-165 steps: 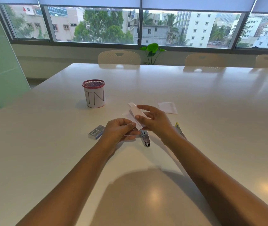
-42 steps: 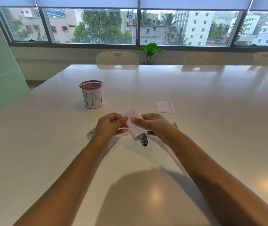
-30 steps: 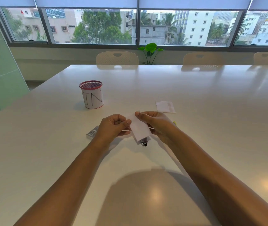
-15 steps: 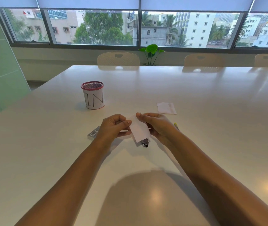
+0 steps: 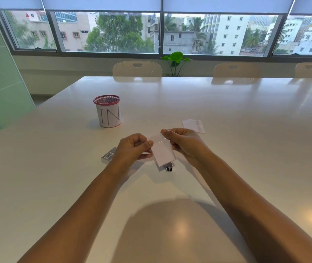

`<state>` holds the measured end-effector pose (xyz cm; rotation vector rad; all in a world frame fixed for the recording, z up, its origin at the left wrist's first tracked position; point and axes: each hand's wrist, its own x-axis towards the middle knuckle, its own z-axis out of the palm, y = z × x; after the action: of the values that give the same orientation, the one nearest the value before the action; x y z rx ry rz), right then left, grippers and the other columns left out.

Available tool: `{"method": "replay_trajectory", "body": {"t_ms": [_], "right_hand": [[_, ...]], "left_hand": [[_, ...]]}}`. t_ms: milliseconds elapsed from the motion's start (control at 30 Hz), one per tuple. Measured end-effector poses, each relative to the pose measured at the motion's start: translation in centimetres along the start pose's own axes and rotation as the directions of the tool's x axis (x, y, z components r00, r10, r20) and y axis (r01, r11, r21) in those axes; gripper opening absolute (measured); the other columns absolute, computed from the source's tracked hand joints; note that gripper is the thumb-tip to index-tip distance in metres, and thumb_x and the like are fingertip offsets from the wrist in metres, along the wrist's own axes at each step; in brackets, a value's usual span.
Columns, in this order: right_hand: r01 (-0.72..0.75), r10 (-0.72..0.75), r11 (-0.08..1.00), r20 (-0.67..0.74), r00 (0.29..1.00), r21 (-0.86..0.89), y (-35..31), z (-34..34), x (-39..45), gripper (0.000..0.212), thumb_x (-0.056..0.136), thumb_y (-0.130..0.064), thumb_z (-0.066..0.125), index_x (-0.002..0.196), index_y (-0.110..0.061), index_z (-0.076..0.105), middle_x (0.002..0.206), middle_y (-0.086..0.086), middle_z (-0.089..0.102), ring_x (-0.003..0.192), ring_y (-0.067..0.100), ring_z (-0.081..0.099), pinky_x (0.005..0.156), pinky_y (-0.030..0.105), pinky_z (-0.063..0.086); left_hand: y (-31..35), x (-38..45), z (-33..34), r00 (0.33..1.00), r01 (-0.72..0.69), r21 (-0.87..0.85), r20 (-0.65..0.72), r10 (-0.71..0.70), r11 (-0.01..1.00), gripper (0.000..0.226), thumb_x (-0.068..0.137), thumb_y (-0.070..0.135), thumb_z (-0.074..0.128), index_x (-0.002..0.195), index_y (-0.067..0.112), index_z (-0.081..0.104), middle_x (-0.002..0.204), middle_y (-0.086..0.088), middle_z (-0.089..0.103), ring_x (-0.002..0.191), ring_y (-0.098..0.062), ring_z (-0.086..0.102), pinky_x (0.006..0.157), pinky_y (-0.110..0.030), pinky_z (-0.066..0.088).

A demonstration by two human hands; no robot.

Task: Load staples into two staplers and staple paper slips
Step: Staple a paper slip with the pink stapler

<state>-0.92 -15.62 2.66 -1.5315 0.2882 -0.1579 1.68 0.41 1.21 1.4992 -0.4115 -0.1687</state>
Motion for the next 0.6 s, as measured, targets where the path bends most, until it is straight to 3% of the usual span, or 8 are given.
{"method": "replay_trajectory", "body": {"t_ms": [133,267,600], "right_hand": [[0.053,-0.052,0.998,-0.011,0.999,0.044,0.31,0.31,0.00,0.031,0.081,-0.025,0.069,0.100,0.000,0.067,0.095,0.013,0.069,0.088,0.026,0.064,0.085,0.035,0.054],[0.069,-0.070,0.998,0.079,0.994,0.005,0.50,0.31,-0.07,0.038,0.083,-0.026,0.068,0.111,-0.001,0.065,0.109,0.015,0.068,0.100,0.029,0.066,0.090,0.040,0.053],[0.054,-0.055,0.998,-0.016,0.998,-0.039,0.35,0.37,-0.12,0.032,0.079,-0.023,0.072,0.103,-0.002,0.069,0.105,0.016,0.069,0.096,0.031,0.066,0.087,0.039,0.055]], "left_hand": [[0.00,0.08,-0.10,1.000,-0.005,0.004,-0.018,0.005,1.000,0.015,0.085,0.009,0.060,0.070,0.011,0.057,0.063,0.005,0.069,0.065,-0.010,0.068,0.059,-0.019,0.056],[0.33,0.09,-0.26,0.999,-0.004,-0.019,-0.052,0.003,1.000,0.015,0.086,0.007,0.058,0.071,0.010,0.054,0.057,0.009,0.068,0.058,-0.005,0.066,0.055,-0.017,0.055],[0.47,-0.08,0.13,0.996,0.056,-0.054,-0.061,-0.059,0.997,0.009,0.085,0.010,0.059,0.076,0.008,0.058,0.054,0.006,0.067,0.053,-0.005,0.064,0.055,-0.021,0.056]]}}
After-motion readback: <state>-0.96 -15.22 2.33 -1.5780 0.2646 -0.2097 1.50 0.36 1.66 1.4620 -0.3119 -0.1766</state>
